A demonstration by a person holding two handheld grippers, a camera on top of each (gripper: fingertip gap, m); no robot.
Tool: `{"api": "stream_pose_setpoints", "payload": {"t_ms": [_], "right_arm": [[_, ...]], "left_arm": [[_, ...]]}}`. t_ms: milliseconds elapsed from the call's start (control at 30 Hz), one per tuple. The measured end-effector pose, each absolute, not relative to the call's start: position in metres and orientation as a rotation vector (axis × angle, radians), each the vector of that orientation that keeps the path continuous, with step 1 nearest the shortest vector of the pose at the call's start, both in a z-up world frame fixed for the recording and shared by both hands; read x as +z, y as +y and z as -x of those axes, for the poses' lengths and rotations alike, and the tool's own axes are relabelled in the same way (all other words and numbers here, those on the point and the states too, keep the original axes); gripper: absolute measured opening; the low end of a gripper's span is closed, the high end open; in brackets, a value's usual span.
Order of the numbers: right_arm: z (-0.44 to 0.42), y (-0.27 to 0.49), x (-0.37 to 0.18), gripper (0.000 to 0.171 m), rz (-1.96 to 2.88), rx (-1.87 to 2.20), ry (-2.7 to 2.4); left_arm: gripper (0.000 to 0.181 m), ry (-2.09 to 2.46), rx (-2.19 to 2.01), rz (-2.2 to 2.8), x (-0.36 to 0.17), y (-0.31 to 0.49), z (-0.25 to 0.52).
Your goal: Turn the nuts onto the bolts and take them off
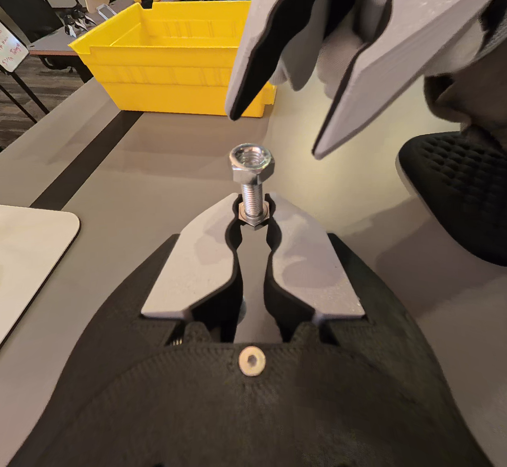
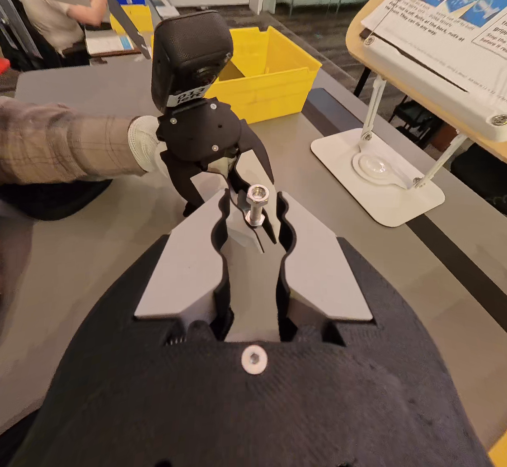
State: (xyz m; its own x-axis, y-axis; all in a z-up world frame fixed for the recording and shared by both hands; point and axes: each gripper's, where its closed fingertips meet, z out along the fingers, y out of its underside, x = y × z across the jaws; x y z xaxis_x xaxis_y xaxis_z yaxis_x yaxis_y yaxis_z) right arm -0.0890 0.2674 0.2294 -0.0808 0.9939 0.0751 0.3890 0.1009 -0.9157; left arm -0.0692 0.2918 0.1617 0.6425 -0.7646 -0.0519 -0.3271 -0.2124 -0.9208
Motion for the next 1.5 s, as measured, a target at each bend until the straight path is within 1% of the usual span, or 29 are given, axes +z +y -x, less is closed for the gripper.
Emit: {"api": "stream_pose_setpoints", "payload": {"t_ms": [100,233,667,1033,1500], "right_arm": [[0.09,0.268,0.234,0.028,1.329,1.048,-1.548],[0.09,0.266,0.228,0.026,1.292,1.109,-1.577],[0.093,0.262,0.225,0.016,1.228,1.155,-1.592],[0.094,0.266,0.226,0.016,1.302,1.076,-1.48],[0.092,0.27,0.227,0.016,1.408,0.885,-1.154]], "left_arm": [[0.014,0.881,-0.548,1.787,0.165,0.289,0.066],[0.014,0.9,-0.569,1.775,0.167,0.285,0.063],[0.014,0.915,-0.582,1.767,0.169,0.283,0.061],[0.014,0.887,-0.559,1.775,0.17,0.286,0.062],[0.014,0.873,-0.544,1.777,0.171,0.288,0.062]]}}
